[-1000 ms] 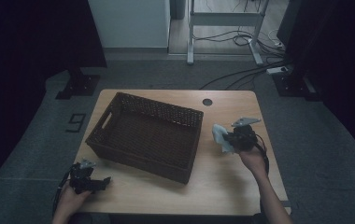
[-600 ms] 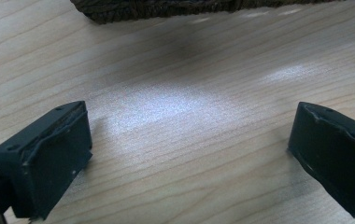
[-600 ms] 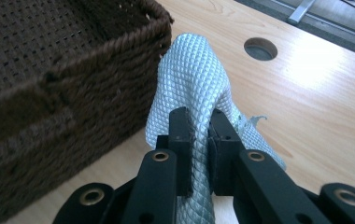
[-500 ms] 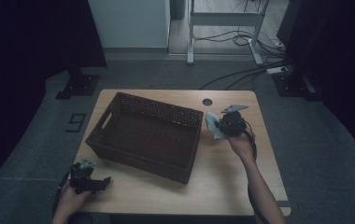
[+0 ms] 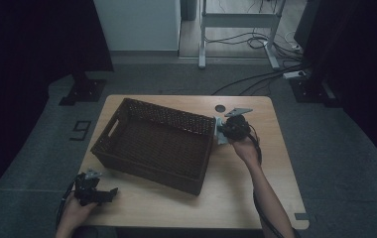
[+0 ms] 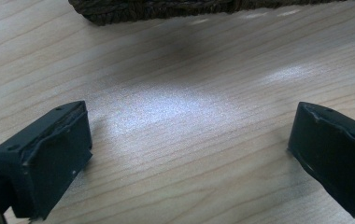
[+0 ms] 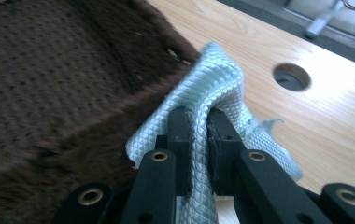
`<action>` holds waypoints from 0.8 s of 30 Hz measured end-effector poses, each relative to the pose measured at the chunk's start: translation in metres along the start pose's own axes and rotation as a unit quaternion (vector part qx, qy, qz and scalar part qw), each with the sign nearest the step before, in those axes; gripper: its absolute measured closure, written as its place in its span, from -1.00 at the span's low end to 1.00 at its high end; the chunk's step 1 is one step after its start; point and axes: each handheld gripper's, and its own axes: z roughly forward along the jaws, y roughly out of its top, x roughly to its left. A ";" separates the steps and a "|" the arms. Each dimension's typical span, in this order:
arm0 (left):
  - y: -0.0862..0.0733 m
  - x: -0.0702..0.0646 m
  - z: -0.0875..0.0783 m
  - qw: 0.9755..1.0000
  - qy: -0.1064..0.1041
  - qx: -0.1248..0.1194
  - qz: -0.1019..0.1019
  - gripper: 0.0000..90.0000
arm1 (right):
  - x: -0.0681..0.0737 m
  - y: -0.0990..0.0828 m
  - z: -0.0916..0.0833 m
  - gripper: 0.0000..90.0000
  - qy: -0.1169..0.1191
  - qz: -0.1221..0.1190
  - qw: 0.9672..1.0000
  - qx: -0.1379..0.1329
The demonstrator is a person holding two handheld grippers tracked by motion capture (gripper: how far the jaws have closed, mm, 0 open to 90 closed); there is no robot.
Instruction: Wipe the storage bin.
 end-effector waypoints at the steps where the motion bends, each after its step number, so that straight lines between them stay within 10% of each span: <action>1: 0.000 0.000 0.000 1.000 0.000 0.000 0.000 -1.00 | 0.000 0.000 0.000 0.80 0.000 0.000 1.000 0.000; 24: 0.000 0.000 0.000 1.000 0.000 -0.001 0.000 -1.00 | 0.025 -0.016 -0.016 0.83 0.058 -0.038 0.998 -0.012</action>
